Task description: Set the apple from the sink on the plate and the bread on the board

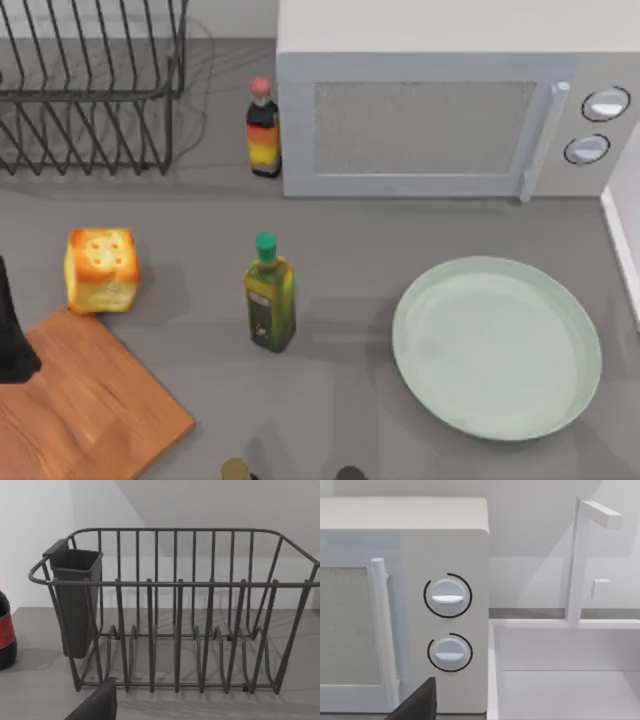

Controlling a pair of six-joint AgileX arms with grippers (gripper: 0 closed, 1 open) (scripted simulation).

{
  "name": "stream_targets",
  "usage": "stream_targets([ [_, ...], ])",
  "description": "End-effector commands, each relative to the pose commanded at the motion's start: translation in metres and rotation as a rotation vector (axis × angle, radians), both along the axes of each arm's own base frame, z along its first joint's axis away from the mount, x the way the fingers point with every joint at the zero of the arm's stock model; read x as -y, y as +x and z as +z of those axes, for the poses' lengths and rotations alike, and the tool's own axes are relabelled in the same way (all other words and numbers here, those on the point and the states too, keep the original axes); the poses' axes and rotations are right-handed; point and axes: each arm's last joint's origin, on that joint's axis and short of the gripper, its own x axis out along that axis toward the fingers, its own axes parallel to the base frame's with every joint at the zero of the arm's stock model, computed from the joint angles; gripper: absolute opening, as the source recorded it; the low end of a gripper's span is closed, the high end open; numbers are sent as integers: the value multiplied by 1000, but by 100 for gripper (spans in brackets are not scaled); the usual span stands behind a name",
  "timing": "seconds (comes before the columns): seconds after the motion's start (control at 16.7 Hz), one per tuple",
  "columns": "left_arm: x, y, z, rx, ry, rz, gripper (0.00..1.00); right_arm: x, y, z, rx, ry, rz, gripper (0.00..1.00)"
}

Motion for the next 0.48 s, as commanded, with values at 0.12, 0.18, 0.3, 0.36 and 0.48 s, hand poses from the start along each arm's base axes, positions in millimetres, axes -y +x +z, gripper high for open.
stream_targets([
  [0.12, 0, 0, 0, 0, 0, 0, 100, 0, 0, 2, -7, -2, -2, 100],
  [0.18, 0, 0, 0, 0, 0, 0, 100, 1, 0, 6, -21, -5, -5, 100],
  [0.3, 0, 0, 0, 0, 0, 0, 100, 2, 2, 19, -73, -16, -16, 100],
  [0.36, 0, 0, 0, 0, 0, 0, 100, 3, 3, 27, -110, -23, -24, 100],
  [0.48, 0, 0, 0, 0, 0, 0, 100, 5, 11, 47, -210, -38, -40, 100],
])
